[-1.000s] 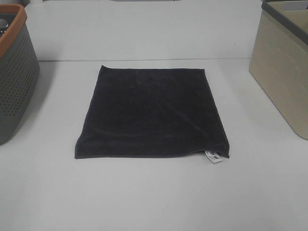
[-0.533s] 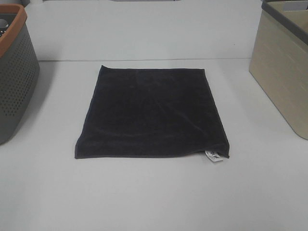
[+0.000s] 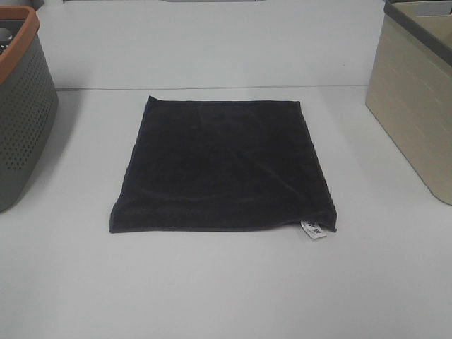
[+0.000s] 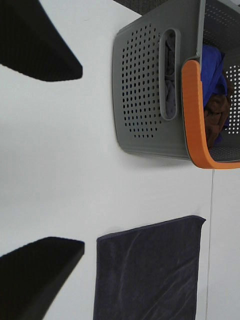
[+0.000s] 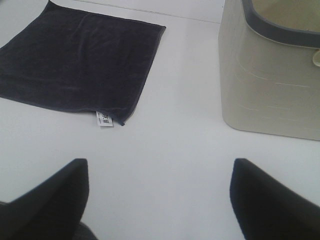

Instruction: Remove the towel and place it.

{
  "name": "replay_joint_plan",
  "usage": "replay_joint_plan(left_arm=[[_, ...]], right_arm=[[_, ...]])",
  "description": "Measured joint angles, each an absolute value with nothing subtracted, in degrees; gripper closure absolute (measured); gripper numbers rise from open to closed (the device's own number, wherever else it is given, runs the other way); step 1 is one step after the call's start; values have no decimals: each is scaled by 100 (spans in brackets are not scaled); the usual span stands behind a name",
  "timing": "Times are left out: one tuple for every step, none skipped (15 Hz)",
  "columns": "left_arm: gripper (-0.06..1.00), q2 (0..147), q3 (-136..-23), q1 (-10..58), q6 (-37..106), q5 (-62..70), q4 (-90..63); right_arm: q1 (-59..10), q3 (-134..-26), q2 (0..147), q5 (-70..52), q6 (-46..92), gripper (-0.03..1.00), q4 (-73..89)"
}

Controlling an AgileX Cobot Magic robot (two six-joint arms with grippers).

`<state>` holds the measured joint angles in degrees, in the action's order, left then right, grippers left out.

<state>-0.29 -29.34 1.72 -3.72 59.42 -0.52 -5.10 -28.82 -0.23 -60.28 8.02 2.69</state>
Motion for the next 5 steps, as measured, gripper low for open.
replay_joint_plan(left_arm=[[15,-29,-2934,172,-372,5942,-52],[15,-29,-2934,172,-372,5942,-52],[16,-29,-2934,172,-372,5942,-52],[16,-29,-2934,172,-372,5942,-52],[16,-29,-2934,172,-372,5942,-52]], right_arm=[[-510,-2882,-23,-6028,802,20,269],[-510,-2882,-23,-6028,802,20,269],[-510,-2882,-23,-6028,802,20,269],[-510,-2882,-23,-6028,802,20,269],[-510,-2882,-23,-6028,802,20,269]])
